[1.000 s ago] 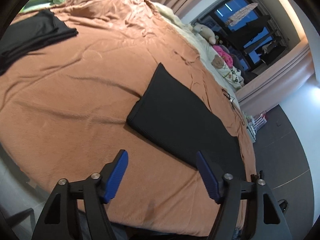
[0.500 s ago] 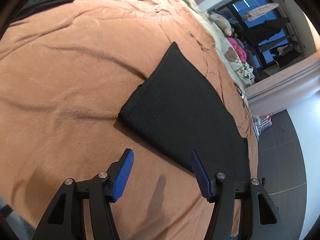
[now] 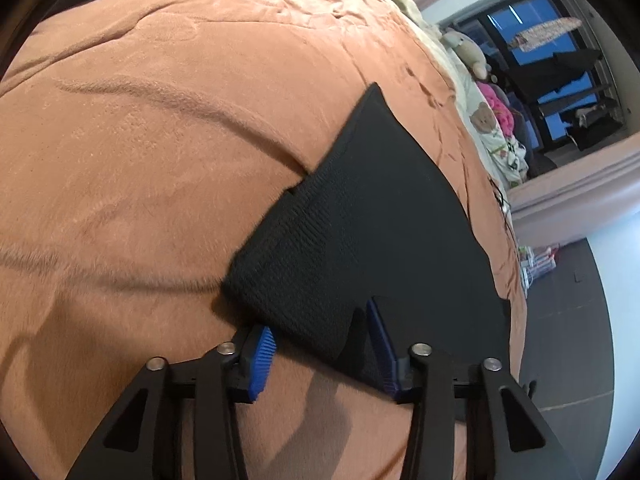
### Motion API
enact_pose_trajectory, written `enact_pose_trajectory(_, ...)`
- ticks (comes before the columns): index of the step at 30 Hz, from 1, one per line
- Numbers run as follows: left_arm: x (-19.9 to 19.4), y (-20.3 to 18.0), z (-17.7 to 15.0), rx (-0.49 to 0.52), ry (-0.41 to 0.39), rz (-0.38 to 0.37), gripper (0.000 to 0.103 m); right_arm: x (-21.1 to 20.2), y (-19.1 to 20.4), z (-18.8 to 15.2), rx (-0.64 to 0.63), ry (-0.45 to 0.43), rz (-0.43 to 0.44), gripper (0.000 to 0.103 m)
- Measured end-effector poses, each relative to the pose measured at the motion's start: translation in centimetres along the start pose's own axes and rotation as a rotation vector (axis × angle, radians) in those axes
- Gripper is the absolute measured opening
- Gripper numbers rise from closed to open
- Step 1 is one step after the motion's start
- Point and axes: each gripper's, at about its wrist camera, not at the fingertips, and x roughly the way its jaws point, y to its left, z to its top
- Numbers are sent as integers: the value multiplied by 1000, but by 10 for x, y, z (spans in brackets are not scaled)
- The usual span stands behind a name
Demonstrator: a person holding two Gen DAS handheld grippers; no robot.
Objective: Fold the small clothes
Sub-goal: 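Grasp the end of the folded black T-shirt with the left gripper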
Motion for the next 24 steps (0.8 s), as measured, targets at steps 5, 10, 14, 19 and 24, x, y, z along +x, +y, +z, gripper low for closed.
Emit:
enact_pose_trajectory(5, 0, 5, 2, -48, -27, -14, 38, 6, -1, 9, 16, -15, -3, 31)
enact_pose_trajectory(10, -5, 10, 0, -143, -67, -34, 29, 11, 1, 7, 15, -20, -5, 15)
enact_pose_trajectory(14, -11, 15, -6, -187, -89, -49, 12, 5, 1, 6, 23, -33, 26, 6)
enact_pose_trajectory(19, -22, 7, -2, -146, -111, -62, 4, -2, 3, 3, 15, -45, 24, 2)
enact_pose_trajectory(24, -37, -9, 2, -110, -131, -77, 3, -18, 13, 0, -6, -71, 55, 1)
